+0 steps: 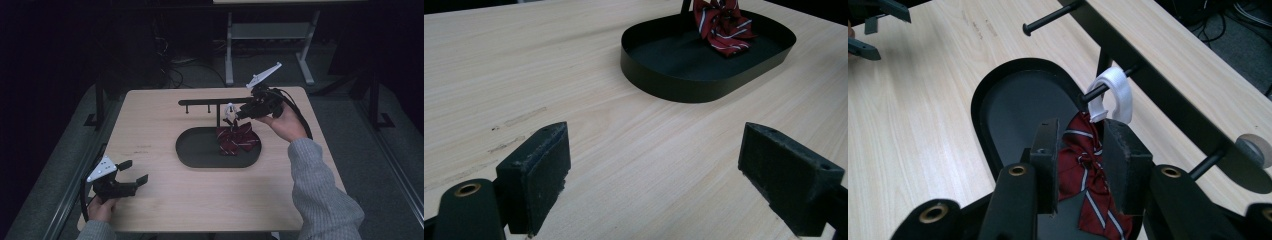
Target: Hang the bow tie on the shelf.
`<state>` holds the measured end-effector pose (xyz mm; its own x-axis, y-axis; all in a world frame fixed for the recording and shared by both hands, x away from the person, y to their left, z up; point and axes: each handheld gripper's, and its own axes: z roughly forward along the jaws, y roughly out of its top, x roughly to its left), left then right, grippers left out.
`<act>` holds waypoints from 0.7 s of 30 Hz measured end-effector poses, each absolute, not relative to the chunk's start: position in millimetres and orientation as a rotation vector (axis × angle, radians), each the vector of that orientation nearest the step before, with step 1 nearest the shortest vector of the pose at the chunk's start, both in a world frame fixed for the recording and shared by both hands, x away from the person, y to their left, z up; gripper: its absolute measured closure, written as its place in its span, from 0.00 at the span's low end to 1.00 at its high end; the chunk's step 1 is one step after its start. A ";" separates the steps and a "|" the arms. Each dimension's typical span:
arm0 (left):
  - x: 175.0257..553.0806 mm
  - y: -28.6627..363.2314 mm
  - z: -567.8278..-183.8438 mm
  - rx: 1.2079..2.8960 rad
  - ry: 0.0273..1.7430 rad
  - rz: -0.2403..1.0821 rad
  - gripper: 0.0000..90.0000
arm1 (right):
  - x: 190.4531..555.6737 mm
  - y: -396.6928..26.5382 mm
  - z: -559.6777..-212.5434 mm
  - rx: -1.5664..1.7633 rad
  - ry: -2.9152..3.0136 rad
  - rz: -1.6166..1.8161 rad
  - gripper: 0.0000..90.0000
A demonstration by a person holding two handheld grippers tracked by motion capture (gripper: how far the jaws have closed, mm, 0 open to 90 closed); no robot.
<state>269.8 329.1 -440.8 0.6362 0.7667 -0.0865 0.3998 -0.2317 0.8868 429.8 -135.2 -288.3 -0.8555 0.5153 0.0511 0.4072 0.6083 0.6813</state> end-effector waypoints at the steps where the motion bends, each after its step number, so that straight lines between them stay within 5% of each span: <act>1: 269.8 329.1 -440.8 1.853 0.931 0.457 0.14 | 429.8 -135.2 -288.3 0.774 2.680 1.078 0.74; 21: 270.0 328.4 -441.5 1.856 0.928 0.459 0.14 | 413.8 -147.6 -298.7 0.808 2.684 1.110 0.68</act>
<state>270.0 328.4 -441.5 0.6375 0.7659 -0.0830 0.3987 -0.2357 0.8863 413.8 -147.6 -298.7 -0.8489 0.5218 0.0838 0.4287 0.5871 0.6867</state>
